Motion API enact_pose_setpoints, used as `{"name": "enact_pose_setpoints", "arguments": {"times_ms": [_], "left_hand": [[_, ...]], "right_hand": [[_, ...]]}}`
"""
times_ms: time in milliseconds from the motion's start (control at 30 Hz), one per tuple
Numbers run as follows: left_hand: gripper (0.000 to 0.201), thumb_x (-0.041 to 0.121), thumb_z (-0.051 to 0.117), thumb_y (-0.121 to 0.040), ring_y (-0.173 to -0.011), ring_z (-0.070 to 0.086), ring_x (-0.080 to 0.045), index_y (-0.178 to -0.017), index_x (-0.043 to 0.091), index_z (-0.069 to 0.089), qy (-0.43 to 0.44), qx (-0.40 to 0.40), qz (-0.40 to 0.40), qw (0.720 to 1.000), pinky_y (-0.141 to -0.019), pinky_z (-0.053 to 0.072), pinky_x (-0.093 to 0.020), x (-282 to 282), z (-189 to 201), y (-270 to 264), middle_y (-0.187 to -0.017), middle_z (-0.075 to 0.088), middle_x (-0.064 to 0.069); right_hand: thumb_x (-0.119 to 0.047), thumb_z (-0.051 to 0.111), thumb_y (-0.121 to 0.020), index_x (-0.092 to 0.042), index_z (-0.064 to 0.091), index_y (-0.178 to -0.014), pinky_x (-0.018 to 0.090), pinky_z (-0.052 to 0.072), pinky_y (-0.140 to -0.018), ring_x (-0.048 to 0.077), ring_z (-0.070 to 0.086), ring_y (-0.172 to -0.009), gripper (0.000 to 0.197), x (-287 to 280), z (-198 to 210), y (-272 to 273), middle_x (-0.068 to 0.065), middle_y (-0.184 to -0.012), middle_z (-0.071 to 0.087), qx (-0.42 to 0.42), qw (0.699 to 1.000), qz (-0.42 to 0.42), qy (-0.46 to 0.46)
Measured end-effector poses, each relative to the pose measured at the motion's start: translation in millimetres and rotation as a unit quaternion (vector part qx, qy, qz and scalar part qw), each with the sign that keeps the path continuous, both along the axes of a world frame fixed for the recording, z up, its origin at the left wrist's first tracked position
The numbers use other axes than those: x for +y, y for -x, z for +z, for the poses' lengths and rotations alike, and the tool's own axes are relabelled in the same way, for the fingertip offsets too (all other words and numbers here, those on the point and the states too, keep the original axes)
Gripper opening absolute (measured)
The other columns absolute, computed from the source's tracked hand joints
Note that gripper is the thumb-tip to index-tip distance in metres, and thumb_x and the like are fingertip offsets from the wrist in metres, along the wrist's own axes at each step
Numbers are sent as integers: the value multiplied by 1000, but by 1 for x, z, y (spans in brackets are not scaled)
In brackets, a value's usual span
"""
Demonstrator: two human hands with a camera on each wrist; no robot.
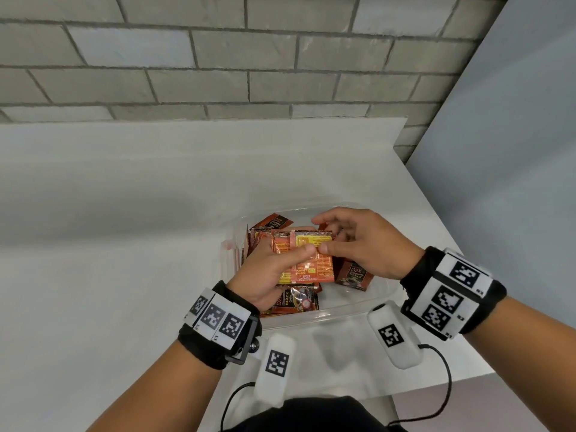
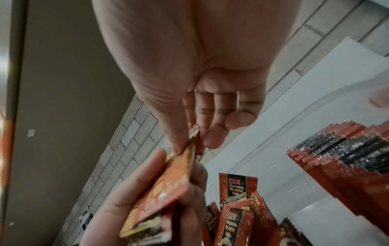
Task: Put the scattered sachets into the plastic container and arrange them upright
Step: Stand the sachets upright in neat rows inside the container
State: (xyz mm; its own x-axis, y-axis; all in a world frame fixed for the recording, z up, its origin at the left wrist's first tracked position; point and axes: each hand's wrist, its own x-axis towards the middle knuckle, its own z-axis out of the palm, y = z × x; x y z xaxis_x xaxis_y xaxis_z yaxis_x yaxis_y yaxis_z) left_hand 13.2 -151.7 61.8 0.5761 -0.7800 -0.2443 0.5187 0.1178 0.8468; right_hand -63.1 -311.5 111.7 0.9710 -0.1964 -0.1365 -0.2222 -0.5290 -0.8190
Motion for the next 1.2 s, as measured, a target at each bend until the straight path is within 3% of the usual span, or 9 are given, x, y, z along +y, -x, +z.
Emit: {"name": "enact_pose_setpoints", "arguments": {"times_ms": [100, 233, 400, 600, 667, 767, 967, 1100, 1200], "left_hand": [[47, 35, 59, -79, -86, 70, -26, -116, 7, 61, -3, 18, 12, 1000, -67, 58, -34, 2, 1, -3, -98, 70, -15], [51, 40, 61, -75, -77, 69, -26, -116, 9, 60, 9, 69, 58, 996, -65, 59, -36, 3, 2, -7, -95, 67, -16], [53, 5, 63, -73, -89, 69, -30, -125, 7, 57, 45, 77, 80, 993, -70, 59, -37, 2, 2, -9, -114, 65, -23], [49, 2, 66, -70, -90, 69, -30, -118, 9, 60, 31, 32, 66, 997, -74, 59, -39, 1, 1, -7, -105, 69, -17], [47, 1, 67, -70, -91, 68, -30, -116, 10, 61, 21, 5, 47, 999, -79, 58, -41, 0, 1, -5, -100, 71, -14], [47, 2, 69, -68, -94, 67, -29, -114, 10, 62, 13, -29, 27, 999, -86, 54, -45, -3, 0, -1, -99, 71, -12], [54, 15, 72, -68, -76, 69, -25, -121, 10, 59, -1, 0, 55, 998, -67, 58, -36, 2, -1, -8, -97, 65, -15], [57, 13, 72, -68, -72, 68, -25, -123, 6, 58, 8, 16, 60, 998, -66, 58, -36, 3, -2, -11, -96, 63, -16], [53, 13, 71, -68, -71, 68, -24, -120, 8, 59, 6, 16, 50, 999, -65, 59, -35, 2, -1, -10, -92, 65, -14]], "right_hand": [[-11, 73, -80, -29, 62, -84, 21, 47, -66, 6, 54, -65, 22, -4, 4, 1, -3, -84, 65, -63, 997, -37, 30], [-6, 76, -76, -20, 60, -71, 10, 38, -60, 3, 50, -62, 22, 1, 4, 5, -7, -75, 58, -175, 980, -59, 76], [-20, 82, -70, -20, 69, -81, 23, 45, -71, 6, 53, -76, 17, 8, -9, 12, -2, -86, 56, -99, 985, 72, 125], [-23, 72, -83, -21, 68, -107, 12, 39, -74, -5, 50, -78, 24, 0, -1, 7, -8, -97, 56, -140, 979, 3, 151], [-22, 69, -85, -22, 63, -119, 14, 40, -78, -4, 52, -82, 35, 0, 2, 4, -11, -104, 57, -110, 978, 24, 176], [-21, 71, -84, -25, 64, -118, 15, 42, -71, -2, 54, -73, 35, 0, 10, 3, -13, -88, 60, -42, 983, 43, 174], [-13, 71, -83, -20, 68, -90, 10, 42, -48, -2, 51, -61, 11, -28, 13, 20, -13, -69, 54, 92, 980, 31, 173], [-14, 67, -82, -27, 59, -77, 19, 43, -63, 11, 56, -72, 16, -41, -11, 26, -5, -79, 64, 175, 940, 59, 286], [-12, 61, -82, -22, 61, -82, 23, 37, -63, 8, 49, -73, 10, -40, -26, 28, -9, -74, 59, 207, 909, 86, 351]]}}
